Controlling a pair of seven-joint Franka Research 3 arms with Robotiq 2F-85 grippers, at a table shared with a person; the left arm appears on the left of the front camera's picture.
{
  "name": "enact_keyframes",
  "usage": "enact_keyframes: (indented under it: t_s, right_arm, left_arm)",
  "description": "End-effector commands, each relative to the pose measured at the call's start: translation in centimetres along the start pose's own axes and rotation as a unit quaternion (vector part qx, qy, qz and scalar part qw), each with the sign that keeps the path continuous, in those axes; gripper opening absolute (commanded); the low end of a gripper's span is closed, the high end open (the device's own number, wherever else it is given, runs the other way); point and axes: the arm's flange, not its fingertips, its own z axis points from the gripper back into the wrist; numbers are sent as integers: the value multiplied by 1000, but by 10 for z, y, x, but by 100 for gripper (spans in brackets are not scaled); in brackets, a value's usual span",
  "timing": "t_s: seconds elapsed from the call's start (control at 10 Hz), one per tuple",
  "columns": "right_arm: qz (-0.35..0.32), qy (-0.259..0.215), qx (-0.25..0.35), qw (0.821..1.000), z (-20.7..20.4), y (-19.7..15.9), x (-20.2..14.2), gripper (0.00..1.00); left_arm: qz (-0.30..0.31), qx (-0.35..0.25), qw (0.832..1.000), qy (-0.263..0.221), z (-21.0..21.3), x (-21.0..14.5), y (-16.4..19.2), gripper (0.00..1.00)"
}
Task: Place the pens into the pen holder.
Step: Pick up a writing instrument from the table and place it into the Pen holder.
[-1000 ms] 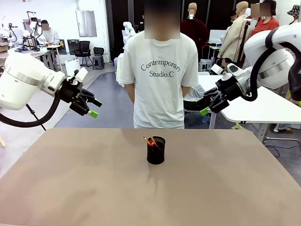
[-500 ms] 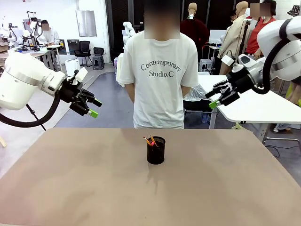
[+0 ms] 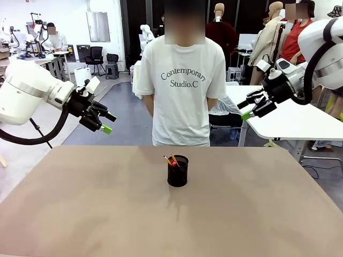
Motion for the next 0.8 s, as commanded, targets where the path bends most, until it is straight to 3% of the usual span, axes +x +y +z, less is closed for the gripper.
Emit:
enact_keyframes:
  t_s: [0.0, 0.7]
  right_arm:
    - [0, 0, 0, 1000, 0, 1, 0, 100]
    - [0, 0, 0, 1000, 0, 1, 0, 100]
  left_arm:
    - [-1, 0, 1000, 1, 2, 1, -1, 100]
    - [-1, 0, 1000, 1, 2, 1, -1, 100]
